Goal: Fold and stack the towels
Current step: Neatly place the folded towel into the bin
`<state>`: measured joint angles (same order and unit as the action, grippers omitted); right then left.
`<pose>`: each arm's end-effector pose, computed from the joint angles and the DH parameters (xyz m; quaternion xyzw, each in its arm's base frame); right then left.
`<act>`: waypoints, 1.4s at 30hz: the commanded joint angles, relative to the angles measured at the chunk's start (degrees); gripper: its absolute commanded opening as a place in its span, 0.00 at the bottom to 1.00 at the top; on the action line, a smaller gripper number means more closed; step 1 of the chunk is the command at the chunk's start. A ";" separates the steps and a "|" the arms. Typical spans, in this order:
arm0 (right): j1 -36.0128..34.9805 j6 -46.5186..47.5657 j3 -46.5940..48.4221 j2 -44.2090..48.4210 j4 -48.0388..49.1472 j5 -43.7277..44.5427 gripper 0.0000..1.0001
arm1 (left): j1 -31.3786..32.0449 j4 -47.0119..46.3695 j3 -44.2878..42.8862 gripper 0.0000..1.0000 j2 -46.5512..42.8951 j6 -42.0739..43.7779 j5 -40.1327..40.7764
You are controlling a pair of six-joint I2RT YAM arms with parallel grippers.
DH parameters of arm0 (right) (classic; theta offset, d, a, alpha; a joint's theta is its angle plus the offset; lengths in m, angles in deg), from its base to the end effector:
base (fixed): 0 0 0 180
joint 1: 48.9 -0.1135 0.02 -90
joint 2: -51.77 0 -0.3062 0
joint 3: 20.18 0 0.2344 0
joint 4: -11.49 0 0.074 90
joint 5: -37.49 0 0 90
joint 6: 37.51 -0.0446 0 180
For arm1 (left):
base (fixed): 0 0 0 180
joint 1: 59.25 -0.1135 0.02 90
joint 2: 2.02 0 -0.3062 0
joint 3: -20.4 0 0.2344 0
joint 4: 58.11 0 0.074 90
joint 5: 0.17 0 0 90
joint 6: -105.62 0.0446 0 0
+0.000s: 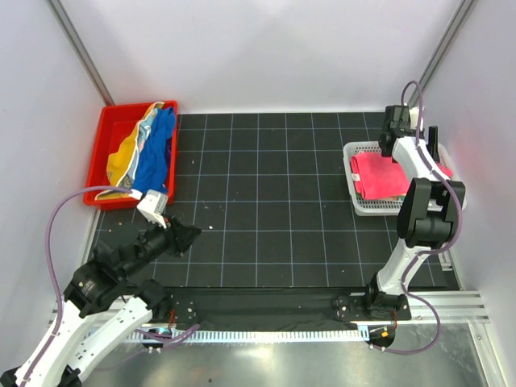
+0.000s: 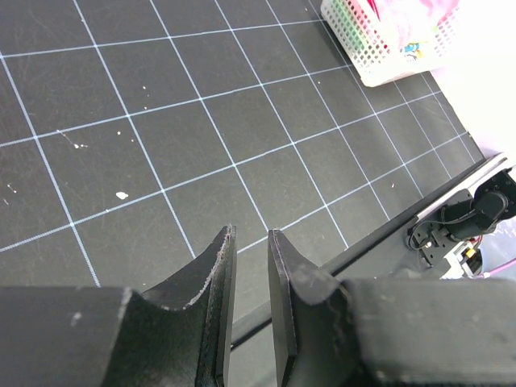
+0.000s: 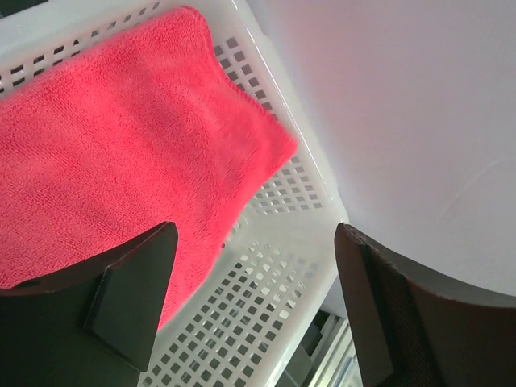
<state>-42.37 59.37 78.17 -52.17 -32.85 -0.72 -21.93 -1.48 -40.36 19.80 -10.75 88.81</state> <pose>0.3859 -0.0794 0.3101 0.1470 0.8456 -0.4435 0.2582 0.0242 -0.0194 0.3386 0.0823 0.8032 -0.3174 0.4974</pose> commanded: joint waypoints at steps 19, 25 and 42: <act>-11.69 -20.76 -2.12 22.01 -4.60 -17.26 1.00 | 0.30 -0.32 -0.12 0.26 4.63 -0.35 6.03; -26.09 -24.27 -16.80 32.91 2.88 -16.29 1.00 | 0.30 0.12 -0.21 0.27 7.70 -1.14 9.27; -38.52 -33.85 -38.27 43.47 15.11 -33.69 1.00 | 0.30 2.85 -5.13 0.24 20.19 1.23 17.18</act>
<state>-80.16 27.70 37.89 -8.52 -21.12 -32.81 -21.82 1.41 -42.41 39.37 -11.63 102.74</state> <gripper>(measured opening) 0.996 0.240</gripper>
